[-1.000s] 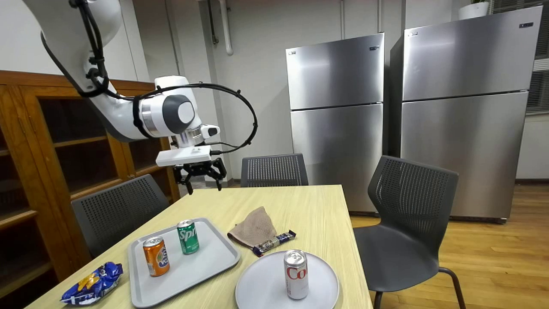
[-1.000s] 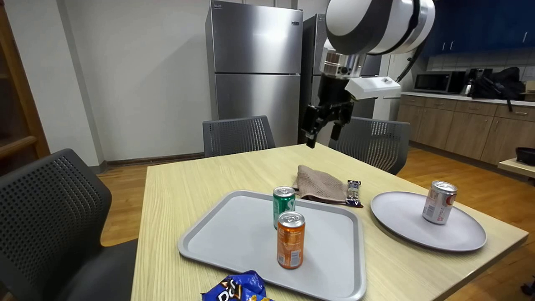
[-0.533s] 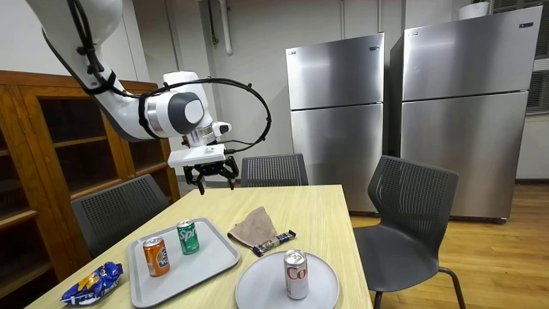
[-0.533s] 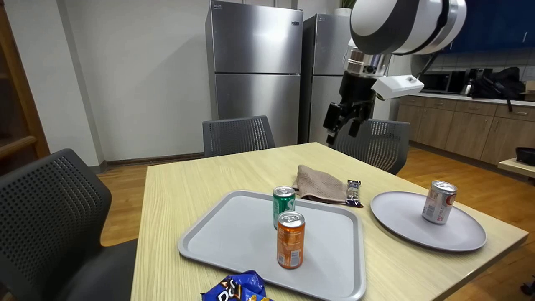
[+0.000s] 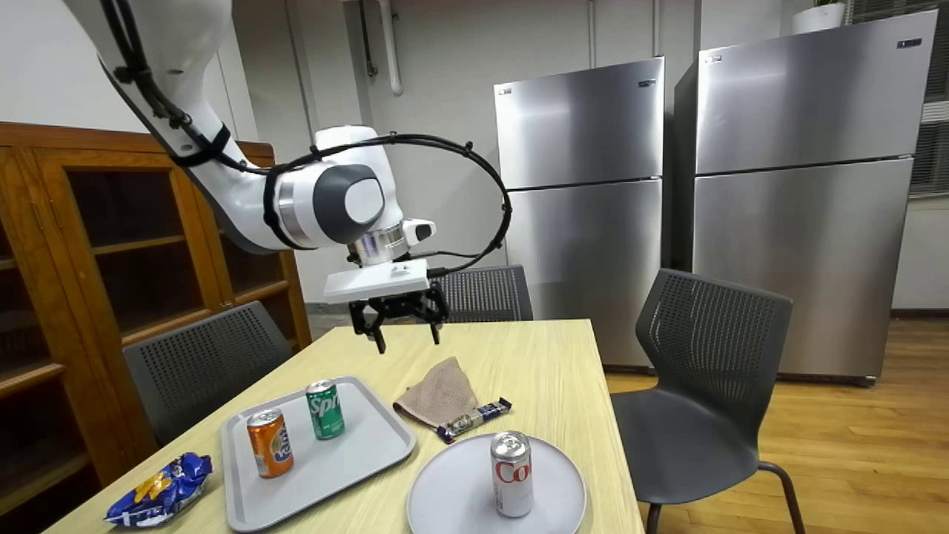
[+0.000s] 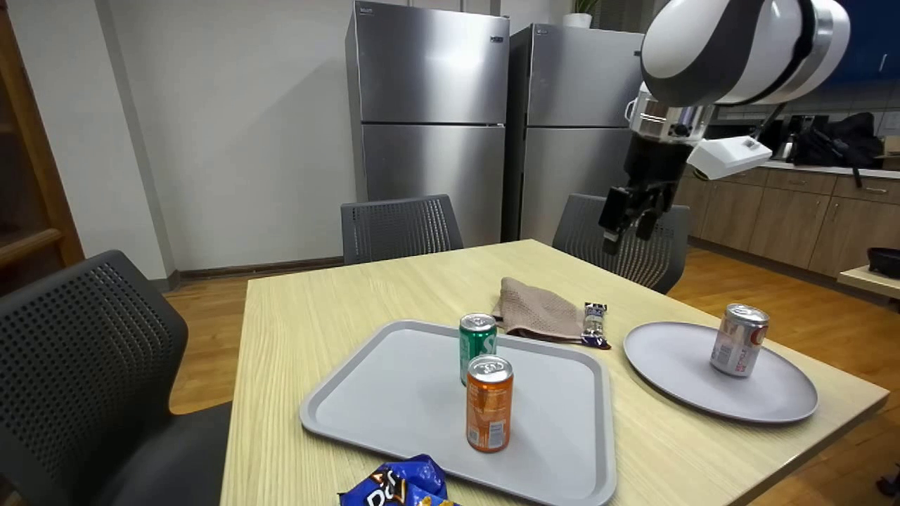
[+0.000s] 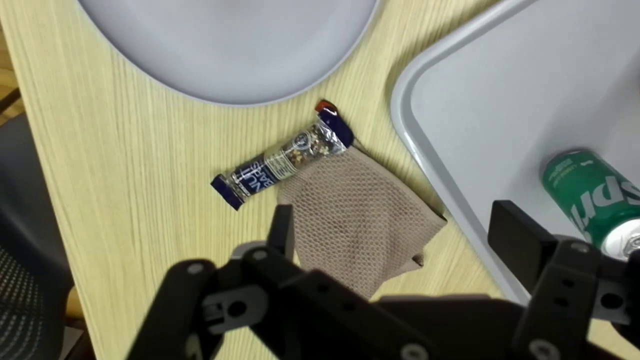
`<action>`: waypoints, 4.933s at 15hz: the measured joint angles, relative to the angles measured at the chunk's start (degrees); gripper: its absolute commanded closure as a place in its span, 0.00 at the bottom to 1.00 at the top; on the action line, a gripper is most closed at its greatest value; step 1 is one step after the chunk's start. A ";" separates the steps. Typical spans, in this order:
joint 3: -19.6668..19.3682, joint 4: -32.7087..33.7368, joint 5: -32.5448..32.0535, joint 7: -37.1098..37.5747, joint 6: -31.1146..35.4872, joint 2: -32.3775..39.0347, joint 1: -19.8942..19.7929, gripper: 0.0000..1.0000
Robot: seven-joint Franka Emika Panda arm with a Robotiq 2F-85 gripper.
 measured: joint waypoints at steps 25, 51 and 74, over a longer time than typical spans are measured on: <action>-11.68 1.56 -9.45 24.41 1.72 9.70 -7.13 0.00; -14.55 2.19 -11.86 31.73 2.43 16.72 -4.42 0.00; -14.00 -0.46 -5.22 29.92 9.57 16.80 -5.67 0.44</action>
